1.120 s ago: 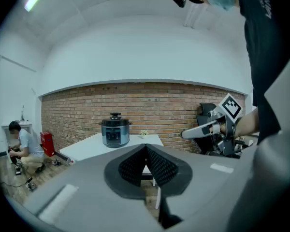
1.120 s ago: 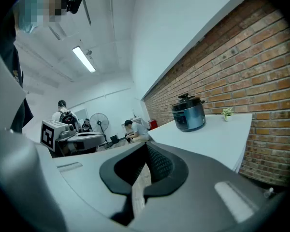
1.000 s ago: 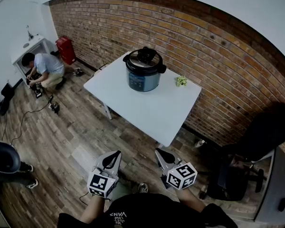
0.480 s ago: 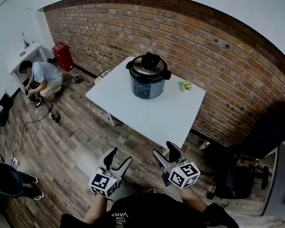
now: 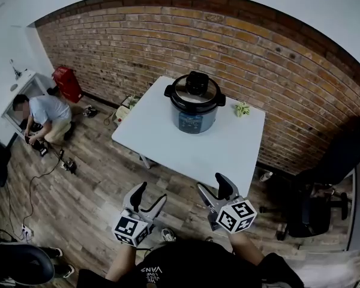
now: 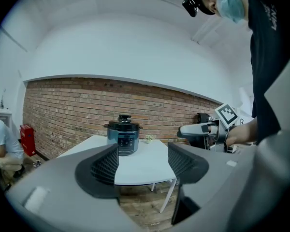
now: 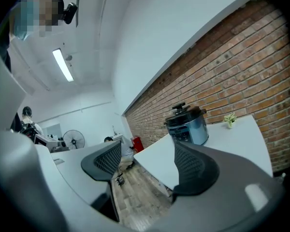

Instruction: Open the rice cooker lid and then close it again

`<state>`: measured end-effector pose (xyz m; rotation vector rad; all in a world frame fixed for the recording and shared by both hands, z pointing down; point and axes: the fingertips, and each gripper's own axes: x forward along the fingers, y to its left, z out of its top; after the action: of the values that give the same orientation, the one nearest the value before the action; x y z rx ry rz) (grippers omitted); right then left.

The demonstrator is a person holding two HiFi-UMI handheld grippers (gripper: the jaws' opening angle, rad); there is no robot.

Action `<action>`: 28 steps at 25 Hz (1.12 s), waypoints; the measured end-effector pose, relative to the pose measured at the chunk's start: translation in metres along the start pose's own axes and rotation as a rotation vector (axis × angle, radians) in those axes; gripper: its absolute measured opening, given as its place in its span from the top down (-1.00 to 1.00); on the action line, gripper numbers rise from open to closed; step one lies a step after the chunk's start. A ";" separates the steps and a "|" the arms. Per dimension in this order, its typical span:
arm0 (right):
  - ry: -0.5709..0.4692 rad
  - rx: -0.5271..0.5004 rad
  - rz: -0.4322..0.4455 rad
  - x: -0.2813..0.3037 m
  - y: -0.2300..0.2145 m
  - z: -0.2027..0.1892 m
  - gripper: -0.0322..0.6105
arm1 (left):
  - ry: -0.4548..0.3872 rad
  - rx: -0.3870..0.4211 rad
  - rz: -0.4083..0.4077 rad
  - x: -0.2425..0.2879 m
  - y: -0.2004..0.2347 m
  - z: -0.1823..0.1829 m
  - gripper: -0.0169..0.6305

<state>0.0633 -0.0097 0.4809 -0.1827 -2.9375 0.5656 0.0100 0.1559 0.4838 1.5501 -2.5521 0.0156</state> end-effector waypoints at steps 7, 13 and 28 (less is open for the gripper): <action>-0.027 0.037 -0.098 0.029 0.014 -0.007 -0.15 | 0.021 0.021 -0.098 0.006 0.047 0.002 0.04; -0.024 0.046 -0.148 0.042 0.005 -0.005 -0.15 | 0.022 0.003 -0.141 0.027 0.067 -0.002 0.04; -0.054 0.057 -0.157 0.115 -0.065 0.034 -0.15 | 0.031 0.049 -0.188 0.130 0.103 0.026 0.04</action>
<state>-0.0617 -0.0653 0.4881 0.0695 -2.9481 0.6389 -0.1433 0.0871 0.4835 1.7862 -2.3895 0.0806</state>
